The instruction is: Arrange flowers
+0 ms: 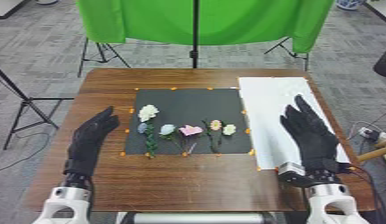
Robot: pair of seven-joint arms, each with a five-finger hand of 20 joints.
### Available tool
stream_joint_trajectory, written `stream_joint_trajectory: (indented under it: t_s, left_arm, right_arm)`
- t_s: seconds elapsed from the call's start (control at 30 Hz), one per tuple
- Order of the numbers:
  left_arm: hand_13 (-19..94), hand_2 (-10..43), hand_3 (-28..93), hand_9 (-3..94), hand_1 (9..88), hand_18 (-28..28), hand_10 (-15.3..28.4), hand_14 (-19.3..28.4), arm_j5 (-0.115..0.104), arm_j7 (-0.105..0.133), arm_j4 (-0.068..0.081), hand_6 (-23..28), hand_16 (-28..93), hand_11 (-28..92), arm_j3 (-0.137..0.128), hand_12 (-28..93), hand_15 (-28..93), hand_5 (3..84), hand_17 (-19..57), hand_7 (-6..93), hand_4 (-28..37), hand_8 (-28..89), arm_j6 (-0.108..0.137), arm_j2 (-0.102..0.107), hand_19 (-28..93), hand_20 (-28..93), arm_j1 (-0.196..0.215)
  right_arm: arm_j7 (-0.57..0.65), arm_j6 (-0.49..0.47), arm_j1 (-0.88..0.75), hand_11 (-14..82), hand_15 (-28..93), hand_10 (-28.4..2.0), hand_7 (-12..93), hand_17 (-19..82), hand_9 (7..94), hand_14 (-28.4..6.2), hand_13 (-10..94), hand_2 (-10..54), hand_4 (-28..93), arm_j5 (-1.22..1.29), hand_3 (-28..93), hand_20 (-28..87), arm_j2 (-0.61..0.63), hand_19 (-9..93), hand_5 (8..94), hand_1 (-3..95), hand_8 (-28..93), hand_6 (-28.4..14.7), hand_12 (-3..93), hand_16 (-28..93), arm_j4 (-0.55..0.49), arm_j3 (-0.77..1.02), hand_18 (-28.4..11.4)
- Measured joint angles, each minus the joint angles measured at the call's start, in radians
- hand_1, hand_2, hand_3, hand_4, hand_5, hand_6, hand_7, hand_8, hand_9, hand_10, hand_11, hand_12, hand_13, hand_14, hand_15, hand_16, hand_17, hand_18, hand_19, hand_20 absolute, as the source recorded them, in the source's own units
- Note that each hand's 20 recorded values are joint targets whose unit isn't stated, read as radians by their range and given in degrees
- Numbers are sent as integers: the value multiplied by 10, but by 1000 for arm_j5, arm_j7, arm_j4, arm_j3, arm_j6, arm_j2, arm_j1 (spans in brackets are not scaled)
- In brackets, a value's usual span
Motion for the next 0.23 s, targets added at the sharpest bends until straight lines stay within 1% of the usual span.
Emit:
stream_joint_trajectory:
  t_s: [0.13, 0.23]
  left_arm:
    - [308, -36, 682, 402, 241, 123, 122, 160, 1, 0, 0, 44, 49, 120, 14, 156, 131, 427, 56, 61, -228, -46, -11, -3, 51, 208, -12]
    - [309, -40, 683, 402, 244, 122, 123, 160, 3, 2, 1, 45, 47, 121, 22, 156, 130, 428, 67, 60, -223, -46, -14, -5, 60, 222, -19]
  right_arm:
    - [-8, 0, -12, 19, 31, -129, 58, 120, 321, -114, 215, -46, -189, 1, 777, 202, 4, 5, 301, 31, -68, 10, 96, 110, -6, 0, -134]
    - [-9, 1, -12, 21, 35, -128, 58, 121, 323, -118, 217, -52, -187, 1, 779, 204, 6, 5, 304, 37, -68, 9, 97, 112, -7, 3, -134]
